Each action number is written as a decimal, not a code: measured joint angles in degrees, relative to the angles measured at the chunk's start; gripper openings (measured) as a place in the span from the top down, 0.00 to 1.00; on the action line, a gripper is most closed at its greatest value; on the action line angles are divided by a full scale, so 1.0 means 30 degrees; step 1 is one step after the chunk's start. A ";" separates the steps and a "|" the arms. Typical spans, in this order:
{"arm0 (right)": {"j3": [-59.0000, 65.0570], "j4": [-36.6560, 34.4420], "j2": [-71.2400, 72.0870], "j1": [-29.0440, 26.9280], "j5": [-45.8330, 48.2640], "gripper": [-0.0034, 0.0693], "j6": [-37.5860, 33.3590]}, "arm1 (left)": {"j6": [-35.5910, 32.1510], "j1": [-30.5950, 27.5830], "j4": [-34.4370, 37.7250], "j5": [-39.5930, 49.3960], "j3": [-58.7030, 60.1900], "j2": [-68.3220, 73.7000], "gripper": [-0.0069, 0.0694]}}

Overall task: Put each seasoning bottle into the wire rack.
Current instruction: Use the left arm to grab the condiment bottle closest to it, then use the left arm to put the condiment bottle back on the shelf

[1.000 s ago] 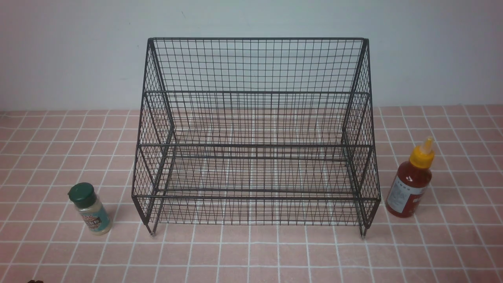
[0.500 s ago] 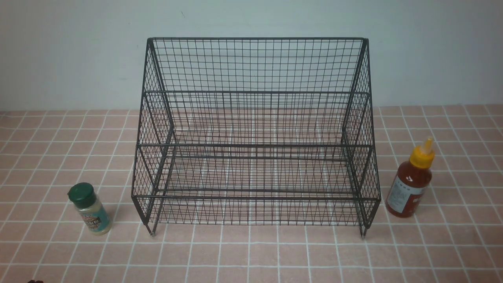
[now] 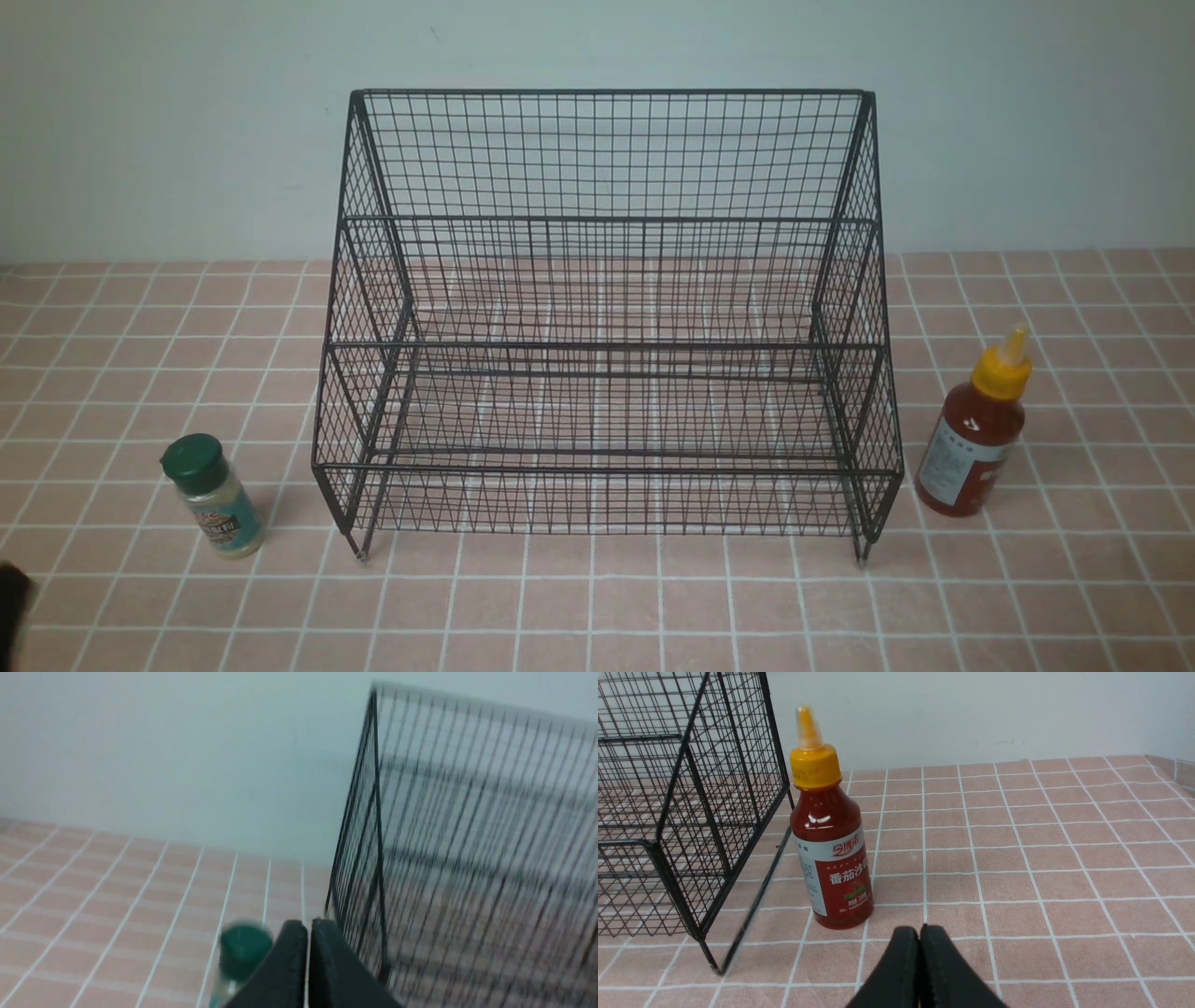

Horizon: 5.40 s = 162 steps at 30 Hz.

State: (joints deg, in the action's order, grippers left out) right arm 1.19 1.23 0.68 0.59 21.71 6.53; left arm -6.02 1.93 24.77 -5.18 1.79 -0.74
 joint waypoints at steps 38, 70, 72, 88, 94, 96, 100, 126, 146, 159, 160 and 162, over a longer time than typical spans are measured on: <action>0.0000 0.0000 0.0000 0.0000 0.0000 0.97 -0.0060 | 0.5532 0.0000 -0.7002 -1.8147 -0.2781 2.7450 0.24; 0.0000 0.0000 0.0000 0.0000 0.0000 0.97 -0.0060 | 0.4178 0.0000 -0.6114 -1.9769 -0.5564 3.2788 0.23; 0.0000 0.0000 0.0000 0.0000 0.0000 0.97 -0.0060 | 0.4178 0.0000 -0.6114 -1.9714 -0.5564 3.2850 0.23; 0.0000 0.0000 0.0000 0.0000 0.0000 0.97 -0.0060 | 0.4178 0.0000 -0.6916 -1.9932 -0.5604 3.5307 0.46; 0.0000 0.0000 0.0000 0.0000 0.0000 0.97 -0.0060 | 0.4023 0.0000 -0.7416 -1.9877 -0.5290 3.4128 0.49; 0.0000 0.0000 0.0000 0.0000 0.0000 0.97 -0.0060 | 0.3409 0.0000 -0.7483 -1.9877 -0.4945 3.2060 0.49; 0.0000 0.0000 0.0000 0.0000 0.0000 0.97 -0.0060 | 0.3167 0.0000 -0.7375 -1.9147 -0.4857 2.9804 0.49; 0.0000 0.0000 0.0000 0.0000 0.0000 0.97 -0.0042 | 0.7199 0.2007 -1.1020 0.3371 -1.0448 1.3171 0.49; 0.0000 0.0000 0.0000 0.0000 0.0000 0.97 0.0002 | 0.6768 0.8655 -1.2523 0.0796 -1.3405 2.0376 0.49; 0.0000 0.0000 0.0000 0.0000 0.0000 0.97 0.0002 | 0.6566 0.8677 -1.2585 -0.2648 -1.3405 2.5222 0.49; 0.0000 0.0000 0.0000 0.0000 0.0000 0.97 0.0002 | 0.6409 0.8677 -1.2600 -0.2861 -1.3405 2.5688 0.49; 0.0000 0.0000 0.0000 0.0000 0.0000 0.97 0.0002 | 0.6075 0.8677 -1.2600 -0.3084 -1.3405 2.6299 0.49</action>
State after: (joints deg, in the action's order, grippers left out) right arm 1.19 1.23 0.68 0.59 21.71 6.53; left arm 12.21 27.96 -13.03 -14.43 -38.42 78.16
